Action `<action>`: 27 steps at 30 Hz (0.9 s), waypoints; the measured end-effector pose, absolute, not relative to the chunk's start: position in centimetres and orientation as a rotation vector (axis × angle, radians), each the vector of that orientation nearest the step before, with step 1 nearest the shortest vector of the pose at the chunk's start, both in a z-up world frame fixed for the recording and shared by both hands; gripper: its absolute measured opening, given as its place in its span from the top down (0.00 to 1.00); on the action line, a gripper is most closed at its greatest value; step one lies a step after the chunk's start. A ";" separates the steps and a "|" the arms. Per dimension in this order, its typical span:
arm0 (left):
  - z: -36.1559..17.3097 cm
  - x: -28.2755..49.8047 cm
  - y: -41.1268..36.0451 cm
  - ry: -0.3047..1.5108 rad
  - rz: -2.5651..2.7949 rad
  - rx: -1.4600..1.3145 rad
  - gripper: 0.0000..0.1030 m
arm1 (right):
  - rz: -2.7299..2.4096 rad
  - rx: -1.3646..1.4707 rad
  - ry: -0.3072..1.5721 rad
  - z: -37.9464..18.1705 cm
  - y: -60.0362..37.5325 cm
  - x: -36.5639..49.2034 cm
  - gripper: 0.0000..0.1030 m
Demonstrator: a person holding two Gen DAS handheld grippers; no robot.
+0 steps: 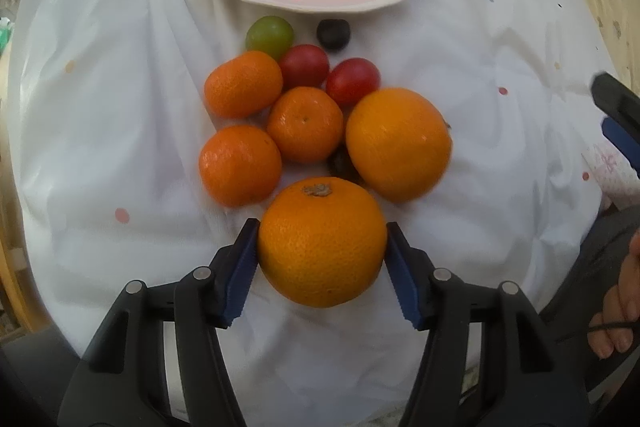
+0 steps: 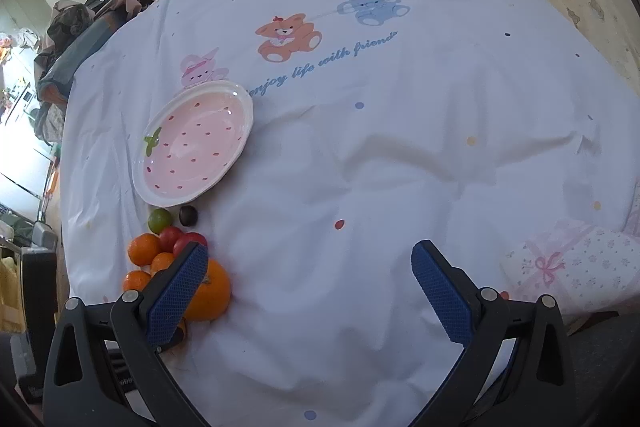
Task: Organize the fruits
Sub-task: 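Grasp the large orange at the cluster edge with the left gripper, then lift the large orange with the left gripper while the right gripper grasps a mandarin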
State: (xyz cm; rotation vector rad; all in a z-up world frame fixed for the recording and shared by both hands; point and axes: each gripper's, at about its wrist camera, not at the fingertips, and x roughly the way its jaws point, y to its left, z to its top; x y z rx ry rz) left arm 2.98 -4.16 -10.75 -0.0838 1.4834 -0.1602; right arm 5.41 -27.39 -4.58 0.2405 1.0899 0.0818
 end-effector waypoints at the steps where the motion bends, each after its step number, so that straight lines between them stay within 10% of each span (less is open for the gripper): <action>1: -10.5 2.8 -4.2 1.485 -0.167 -0.087 0.45 | 0.082 0.240 1.089 -4.6 -27.4 5.4 0.00; 27: -2.9 3.3 1.8 1.176 -0.040 -0.111 0.45 | 0.382 0.233 1.258 -7.5 -22.1 6.3 0.00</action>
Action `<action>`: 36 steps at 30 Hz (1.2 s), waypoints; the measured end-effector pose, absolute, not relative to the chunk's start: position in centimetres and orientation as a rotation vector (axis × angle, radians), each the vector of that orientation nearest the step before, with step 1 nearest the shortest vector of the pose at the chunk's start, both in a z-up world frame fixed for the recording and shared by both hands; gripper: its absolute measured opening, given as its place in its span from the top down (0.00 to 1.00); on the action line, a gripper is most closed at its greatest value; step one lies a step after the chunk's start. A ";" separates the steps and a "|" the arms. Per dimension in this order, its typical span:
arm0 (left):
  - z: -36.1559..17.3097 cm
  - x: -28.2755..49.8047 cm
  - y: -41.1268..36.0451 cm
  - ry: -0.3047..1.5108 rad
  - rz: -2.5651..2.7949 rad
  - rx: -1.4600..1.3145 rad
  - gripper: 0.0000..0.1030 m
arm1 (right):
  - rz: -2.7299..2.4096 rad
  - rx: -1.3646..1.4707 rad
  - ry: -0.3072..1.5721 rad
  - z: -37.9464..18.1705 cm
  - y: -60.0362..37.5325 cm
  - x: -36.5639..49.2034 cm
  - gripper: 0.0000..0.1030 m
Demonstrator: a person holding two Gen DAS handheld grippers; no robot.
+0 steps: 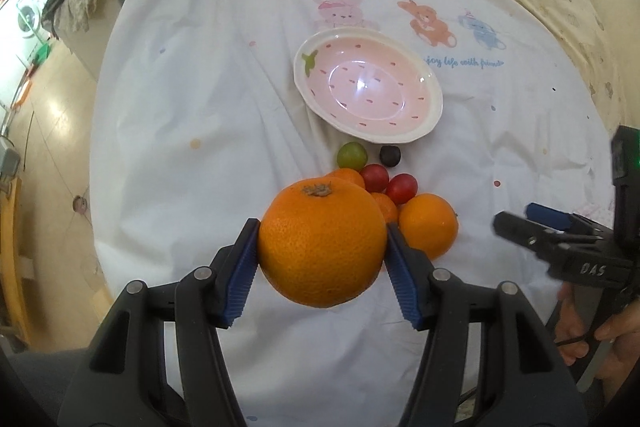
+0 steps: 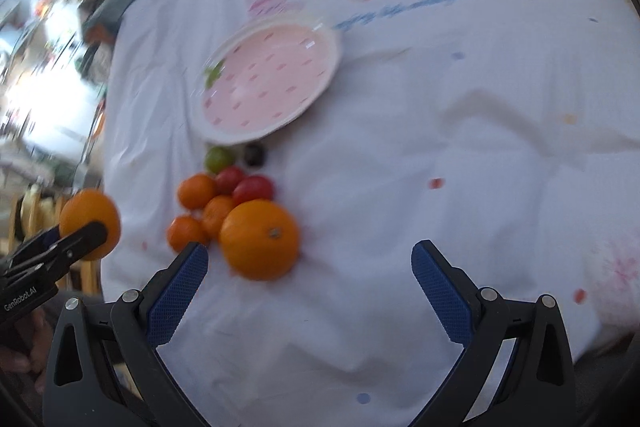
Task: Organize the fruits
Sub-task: 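Lift the large orange with the left gripper while the right gripper grasps a mandarin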
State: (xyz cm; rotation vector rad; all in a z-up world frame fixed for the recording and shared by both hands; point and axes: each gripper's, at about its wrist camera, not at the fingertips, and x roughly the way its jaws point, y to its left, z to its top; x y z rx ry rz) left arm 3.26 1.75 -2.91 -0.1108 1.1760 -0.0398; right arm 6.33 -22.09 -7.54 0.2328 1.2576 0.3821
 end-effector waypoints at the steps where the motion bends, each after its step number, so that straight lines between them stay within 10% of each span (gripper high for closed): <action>1: -3.0 3.1 1.8 1.179 -0.039 -0.118 0.45 | 0.398 0.226 1.267 -7.8 -21.6 6.4 0.00; 8: -3.3 2.9 2.7 1.184 -0.020 -0.167 0.45 | 0.474 0.151 1.322 -10.3 -18.2 7.7 0.01; 17: -3.4 3.1 2.7 1.176 -0.018 -0.180 0.45 | 0.537 0.142 1.366 -12.3 -16.4 7.5 0.37; 36: -3.6 2.7 4.2 1.118 0.049 -0.212 0.45 | 0.544 0.300 1.210 -7.6 -20.2 6.5 0.41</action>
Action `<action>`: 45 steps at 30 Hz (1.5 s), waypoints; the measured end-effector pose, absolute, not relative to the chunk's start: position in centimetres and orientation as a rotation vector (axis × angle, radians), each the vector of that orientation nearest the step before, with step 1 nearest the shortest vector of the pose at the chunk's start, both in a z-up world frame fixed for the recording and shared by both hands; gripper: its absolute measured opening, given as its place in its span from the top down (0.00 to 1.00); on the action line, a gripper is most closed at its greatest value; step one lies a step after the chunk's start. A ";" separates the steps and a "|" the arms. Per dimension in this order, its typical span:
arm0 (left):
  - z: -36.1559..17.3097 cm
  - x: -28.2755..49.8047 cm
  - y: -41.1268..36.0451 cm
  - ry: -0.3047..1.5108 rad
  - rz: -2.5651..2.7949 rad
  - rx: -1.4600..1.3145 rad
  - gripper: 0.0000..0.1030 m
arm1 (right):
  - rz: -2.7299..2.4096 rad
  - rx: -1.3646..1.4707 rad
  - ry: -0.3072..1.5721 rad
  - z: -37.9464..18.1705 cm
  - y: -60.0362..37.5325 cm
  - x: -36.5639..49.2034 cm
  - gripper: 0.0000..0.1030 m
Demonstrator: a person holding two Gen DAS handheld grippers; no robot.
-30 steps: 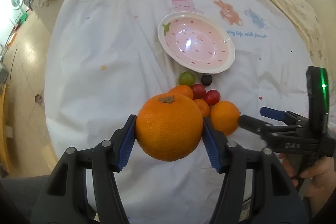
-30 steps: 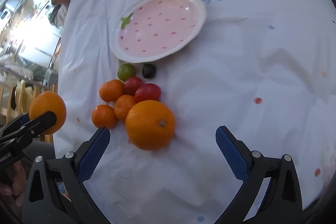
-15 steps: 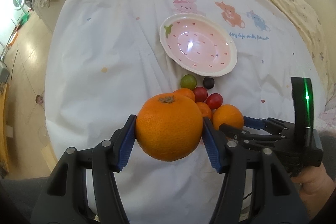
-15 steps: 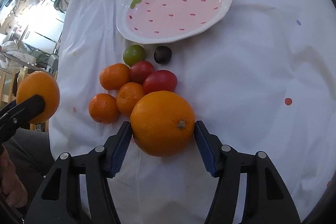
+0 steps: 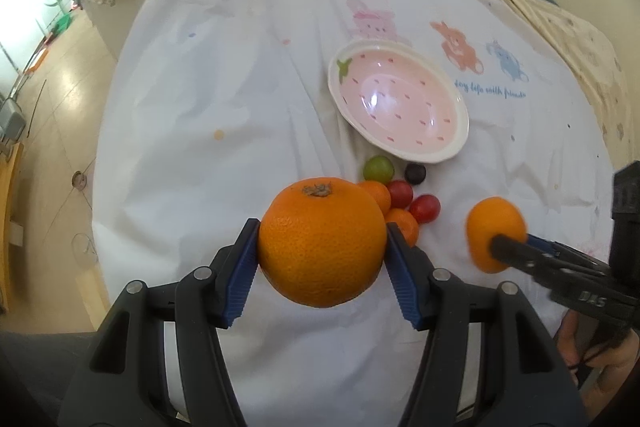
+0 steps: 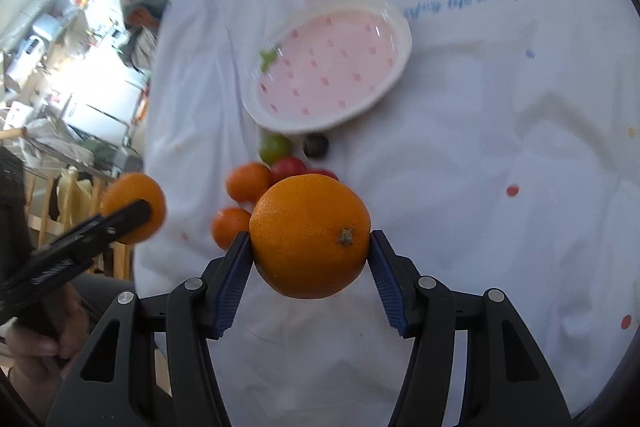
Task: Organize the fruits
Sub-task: 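Lift the large orange with the left gripper while the right gripper grasps a mandarin, then carry both fruits over the pink plate and open the left gripper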
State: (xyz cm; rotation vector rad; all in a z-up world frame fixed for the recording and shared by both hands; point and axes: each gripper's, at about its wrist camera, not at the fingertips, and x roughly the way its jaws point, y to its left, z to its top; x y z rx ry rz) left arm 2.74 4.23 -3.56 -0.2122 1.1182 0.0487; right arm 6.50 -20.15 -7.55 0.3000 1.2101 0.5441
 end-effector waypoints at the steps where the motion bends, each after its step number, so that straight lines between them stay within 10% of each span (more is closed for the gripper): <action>1: -3.4 2.7 4.3 1.109 0.053 -0.210 0.45 | 0.545 0.302 1.196 -7.2 -20.2 6.4 0.41; 45: -1.4 17.4 0.8 1.076 0.042 -0.030 0.45 | 0.464 0.351 1.016 -2.9 -24.2 18.9 0.41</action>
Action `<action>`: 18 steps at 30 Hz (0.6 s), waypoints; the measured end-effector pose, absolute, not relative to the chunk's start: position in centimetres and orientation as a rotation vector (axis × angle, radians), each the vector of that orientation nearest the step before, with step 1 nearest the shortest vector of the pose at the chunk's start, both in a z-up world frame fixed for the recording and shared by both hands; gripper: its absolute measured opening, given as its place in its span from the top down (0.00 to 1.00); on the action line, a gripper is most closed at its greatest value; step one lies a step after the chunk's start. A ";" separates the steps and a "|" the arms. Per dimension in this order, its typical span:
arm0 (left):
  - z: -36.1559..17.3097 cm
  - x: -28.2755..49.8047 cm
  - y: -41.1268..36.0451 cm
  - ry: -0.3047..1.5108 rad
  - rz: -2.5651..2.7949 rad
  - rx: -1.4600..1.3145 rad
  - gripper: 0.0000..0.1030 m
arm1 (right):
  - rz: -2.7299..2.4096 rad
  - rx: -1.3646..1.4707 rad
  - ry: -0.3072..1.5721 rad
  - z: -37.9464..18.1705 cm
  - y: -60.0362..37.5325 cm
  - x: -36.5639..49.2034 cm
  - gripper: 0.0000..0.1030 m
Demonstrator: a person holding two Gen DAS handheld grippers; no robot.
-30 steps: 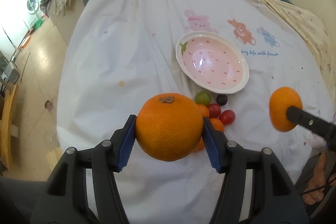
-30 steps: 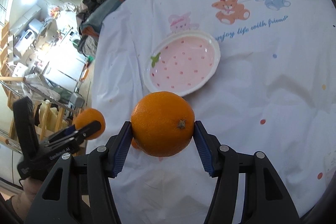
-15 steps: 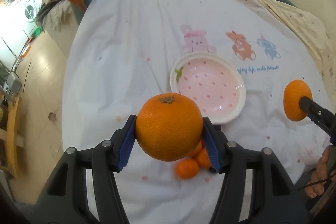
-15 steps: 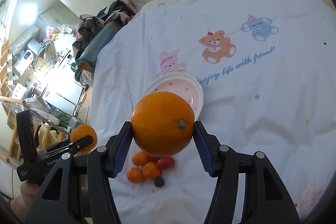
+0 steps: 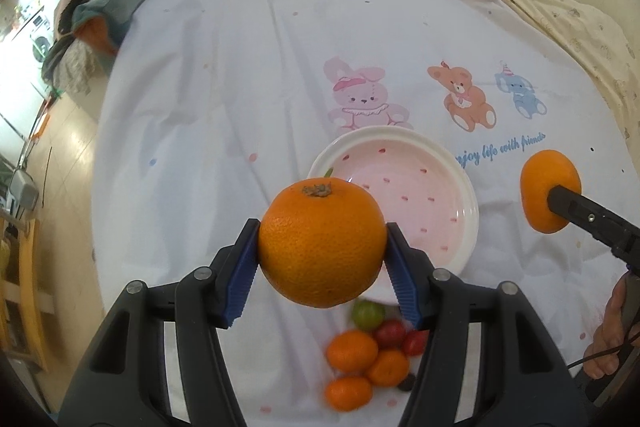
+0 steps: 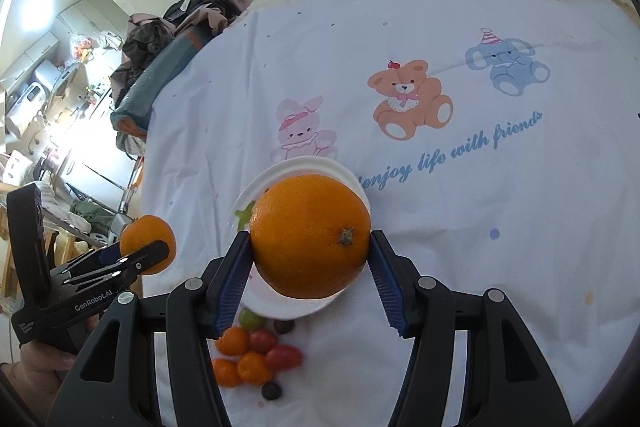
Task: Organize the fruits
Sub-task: 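Carry both fruits over the pink plate and open the left gripper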
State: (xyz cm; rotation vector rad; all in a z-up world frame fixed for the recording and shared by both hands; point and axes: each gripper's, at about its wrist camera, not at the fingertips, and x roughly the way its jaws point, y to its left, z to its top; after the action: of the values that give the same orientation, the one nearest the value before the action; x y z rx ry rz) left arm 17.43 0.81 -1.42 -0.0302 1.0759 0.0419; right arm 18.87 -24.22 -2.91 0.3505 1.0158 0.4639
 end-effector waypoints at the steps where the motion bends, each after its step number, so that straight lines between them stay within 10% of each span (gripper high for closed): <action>1: -1.6 17.9 0.7 1.078 0.041 -0.030 0.45 | 0.463 0.343 1.019 -3.1 -24.1 19.4 0.41; 18: -6.7 24.5 -0.6 1.097 -0.069 -0.061 0.45 | 0.508 0.335 1.149 -8.8 -21.4 27.3 0.41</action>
State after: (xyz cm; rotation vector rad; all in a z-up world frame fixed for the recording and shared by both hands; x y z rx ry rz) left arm 24.53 -0.65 -6.67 -0.0613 1.0974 -0.0692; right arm 27.33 -21.40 -8.80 0.3351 1.1494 0.5084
